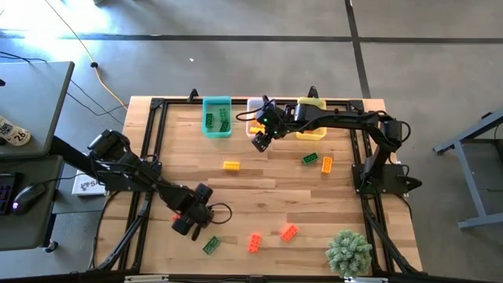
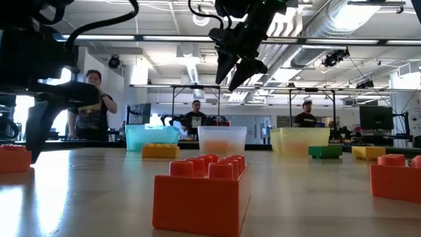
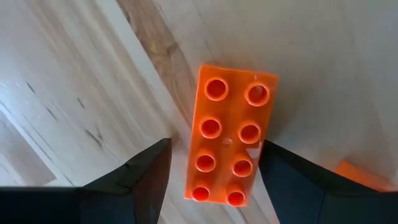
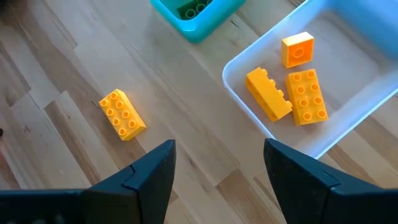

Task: Sort & place blocks by color
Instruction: Put the orange game piece into the yellow bin

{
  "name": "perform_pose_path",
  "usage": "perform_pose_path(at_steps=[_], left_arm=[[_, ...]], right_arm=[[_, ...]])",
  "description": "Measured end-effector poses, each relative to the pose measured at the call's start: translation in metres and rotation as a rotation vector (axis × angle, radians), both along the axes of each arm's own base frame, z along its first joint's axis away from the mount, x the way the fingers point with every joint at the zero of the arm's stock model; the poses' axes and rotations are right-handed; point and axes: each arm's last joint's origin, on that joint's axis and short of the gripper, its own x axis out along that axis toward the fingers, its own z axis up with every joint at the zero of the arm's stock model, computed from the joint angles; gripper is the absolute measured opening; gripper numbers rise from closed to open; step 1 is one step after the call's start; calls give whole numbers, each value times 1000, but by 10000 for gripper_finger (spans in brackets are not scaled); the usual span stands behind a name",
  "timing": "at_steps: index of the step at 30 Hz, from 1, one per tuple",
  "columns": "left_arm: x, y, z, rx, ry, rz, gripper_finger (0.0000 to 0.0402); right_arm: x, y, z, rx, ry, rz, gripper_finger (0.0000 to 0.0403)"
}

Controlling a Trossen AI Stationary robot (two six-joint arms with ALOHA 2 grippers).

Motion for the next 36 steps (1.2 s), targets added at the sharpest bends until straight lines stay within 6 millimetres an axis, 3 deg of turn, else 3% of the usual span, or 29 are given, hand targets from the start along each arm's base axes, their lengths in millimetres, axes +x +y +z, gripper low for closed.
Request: perform_pose_path(at_steps=[6,14,20,27,36], left_arm=[[1,0,-2,-1,6,16,213],[0,0,-1,-5,-4,19,110],[0,4,8,-9,-51,54,110],[5,20,36,26,-224,133,110],[19,60,66,147,-373,232,110]], right_arm=[[0,0,0,1,2,0,231],[0,0,0,0,1,0,231],[-3,2,5,57,-29,-1,231],[-7,6,20,172,-115,-18,231],[-2,8,33,397,-270,5,231]])
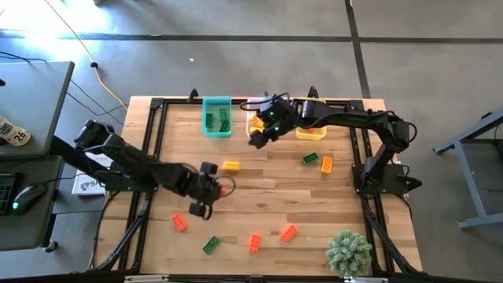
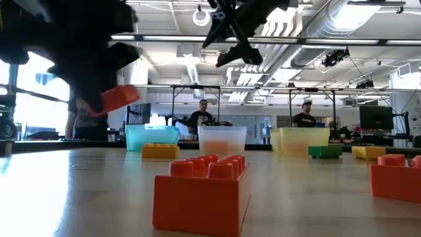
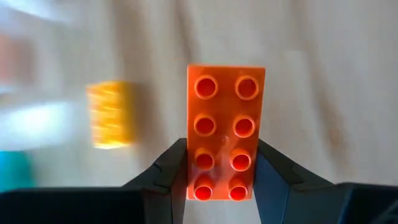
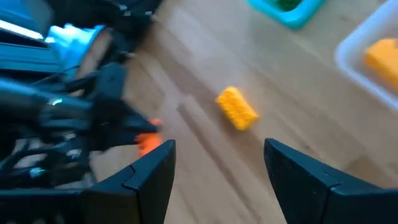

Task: Sort & place blocks by color
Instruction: Put the orange game piece into the yellow bin

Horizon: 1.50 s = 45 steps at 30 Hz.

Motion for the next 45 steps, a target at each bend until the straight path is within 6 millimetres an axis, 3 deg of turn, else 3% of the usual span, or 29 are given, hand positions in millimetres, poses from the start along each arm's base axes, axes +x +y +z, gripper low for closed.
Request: perform_pose_path(at_steps=[13,20,30,38,41,45], left_arm=[[31,70,45,120,-166,143,110],[41,97,67,176,-264,163,110],[45,120,84,241,-340,205,110],[48,126,89,250,-405,227,110],[48,126,90,255,-419,232,110],[48,126,90,248,-425,244,111]], right_arm=[[3,-7,6,62,-86,19,231],[2,-14,6,40,-82,-21,231],[2,-15,6,16,-87,-42,231],[2,-18,6,-49,-76,-96,230],[2,-17,6,-52,-79,-85,213],[4,-15,7,-75,-90,-60,157]])
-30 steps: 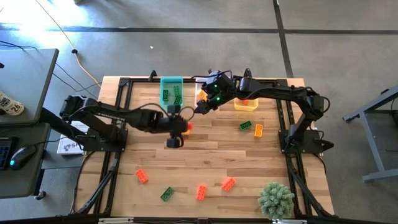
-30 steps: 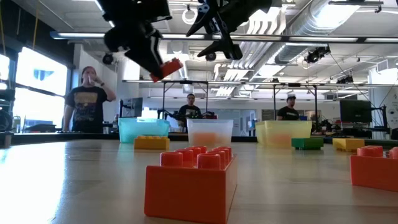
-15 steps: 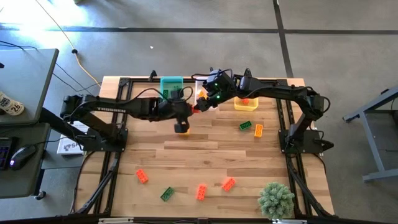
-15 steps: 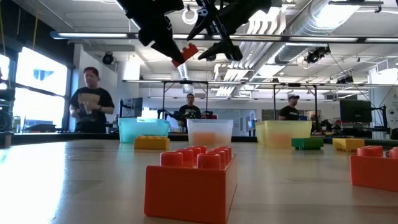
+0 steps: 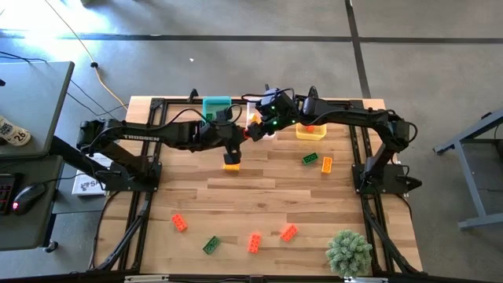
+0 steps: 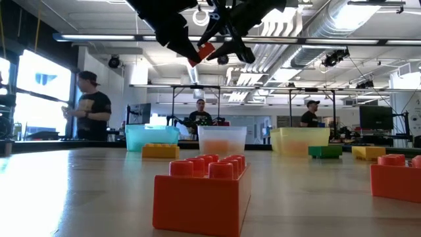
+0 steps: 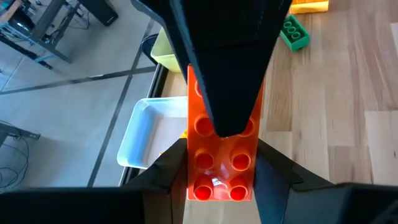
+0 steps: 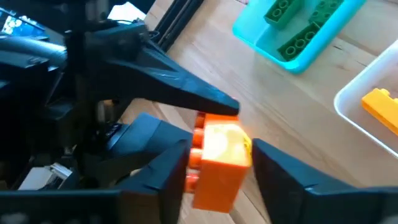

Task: Sort & place blocks by color
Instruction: Put the orange game piece into the yellow bin

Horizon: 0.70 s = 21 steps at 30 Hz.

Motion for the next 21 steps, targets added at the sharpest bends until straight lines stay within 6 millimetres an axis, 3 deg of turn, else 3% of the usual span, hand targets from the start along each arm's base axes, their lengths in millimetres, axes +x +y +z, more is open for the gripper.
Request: perform_pose_path(at_steps=[5,21], left_arm=[[0,1,0,15,-1,24,133],[3,2,6,13,-90,52,174]], right_arm=[[2,0,3,-26,-35,21,74],[-2,0,-2,-90,30,54,73]])
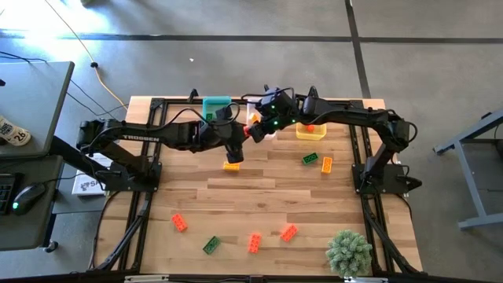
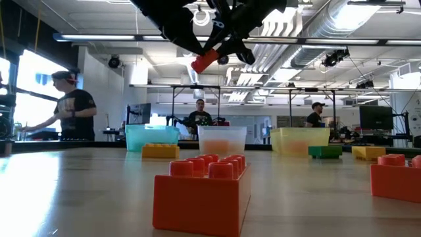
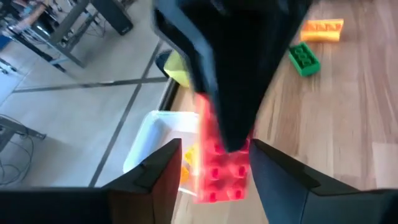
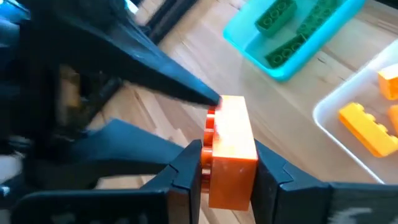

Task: Sort & place blocks by color
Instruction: Put the orange game piece into the yellow bin

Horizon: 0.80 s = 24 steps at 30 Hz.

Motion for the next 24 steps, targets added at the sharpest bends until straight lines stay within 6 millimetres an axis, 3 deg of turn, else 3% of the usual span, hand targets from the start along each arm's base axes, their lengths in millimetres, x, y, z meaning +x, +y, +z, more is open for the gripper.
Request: perform_pose_path(at_steps=[13,24], left_arm=[[1,1,3,-38,-71,47,249],[0,2,3,-2,-64,104,249]], right_arm=[[-10,-7,-9,-66,127,32,73],[-36,-26,-17,-183,367,7,73]])
